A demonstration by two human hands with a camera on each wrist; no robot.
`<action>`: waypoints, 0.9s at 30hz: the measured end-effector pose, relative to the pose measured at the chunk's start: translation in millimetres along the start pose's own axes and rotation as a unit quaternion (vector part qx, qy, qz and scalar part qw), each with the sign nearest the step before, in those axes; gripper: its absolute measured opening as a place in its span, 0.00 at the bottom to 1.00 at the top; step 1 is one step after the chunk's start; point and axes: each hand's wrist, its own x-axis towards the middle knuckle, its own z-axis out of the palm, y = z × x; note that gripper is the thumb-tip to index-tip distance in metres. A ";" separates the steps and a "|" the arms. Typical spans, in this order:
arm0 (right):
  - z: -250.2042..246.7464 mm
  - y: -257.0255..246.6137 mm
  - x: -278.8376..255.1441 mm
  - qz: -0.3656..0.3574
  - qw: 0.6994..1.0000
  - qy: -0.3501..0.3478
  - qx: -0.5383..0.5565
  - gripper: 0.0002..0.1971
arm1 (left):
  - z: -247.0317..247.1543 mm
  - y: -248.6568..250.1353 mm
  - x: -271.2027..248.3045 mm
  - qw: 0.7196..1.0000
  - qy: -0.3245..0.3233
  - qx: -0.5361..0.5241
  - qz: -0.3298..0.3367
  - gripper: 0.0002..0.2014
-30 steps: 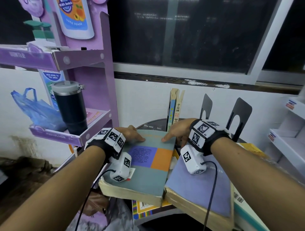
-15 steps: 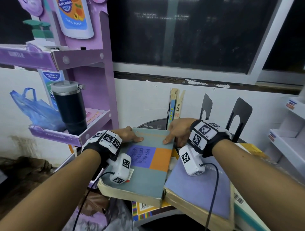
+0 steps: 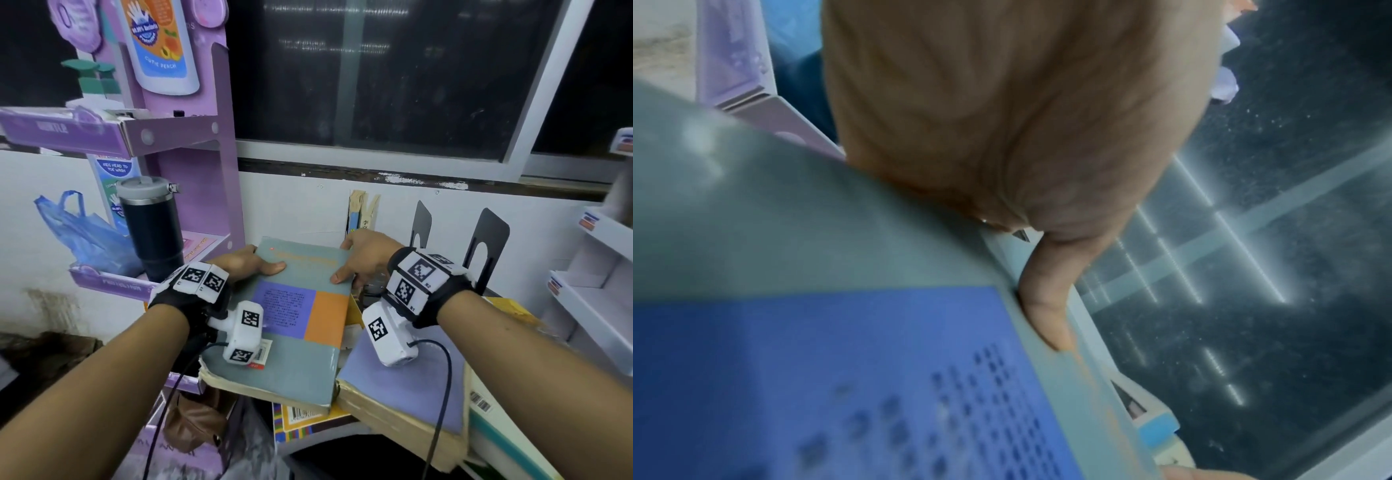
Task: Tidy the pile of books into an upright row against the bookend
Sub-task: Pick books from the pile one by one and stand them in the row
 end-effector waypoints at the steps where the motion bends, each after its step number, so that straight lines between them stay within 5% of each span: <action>1: -1.7 -1.9 -4.0 -0.005 1.000 0.013 0.013 0.26 | 0.3 5.4 -7.4 1.000 -0.011 -0.023 0.013 0.28; 4: -5.6 -5.0 -11.9 -0.024 0.996 0.054 0.063 0.26 | -0.2 12.8 -20.2 0.995 -0.019 -0.080 0.049 0.06; 8: -9.6 -5.0 -20.4 -0.045 0.984 0.104 0.134 0.27 | -3.3 21.6 -36.6 0.983 0.017 -0.161 0.091 0.15; 11: -12.8 -5.3 -25.1 -0.067 0.967 0.151 0.193 0.25 | -6.4 30.6 -46.1 0.971 0.058 -0.191 0.129 0.32; 15: -20.7 -7.4 -27.7 -0.088 0.948 0.176 0.252 0.25 | -6.1 46.3 -56.9 0.957 0.061 -0.205 0.195 0.20; 18: -28.8 -6.5 -29.0 -0.104 0.932 0.189 0.292 0.27 | -3.0 52.2 -61.8 0.940 0.080 -0.243 0.226 0.32; 22: -35.4 0.0 -31.5 -0.130 0.923 0.226 0.282 0.33 | 8.3 55.8 -61.5 0.922 0.116 -0.267 0.256 0.20; 27: -37.1 10.8 -35.7 -0.163 0.924 0.234 0.256 0.33 | 15.1 51.3 -54.4 0.918 0.109 -0.281 0.258 0.20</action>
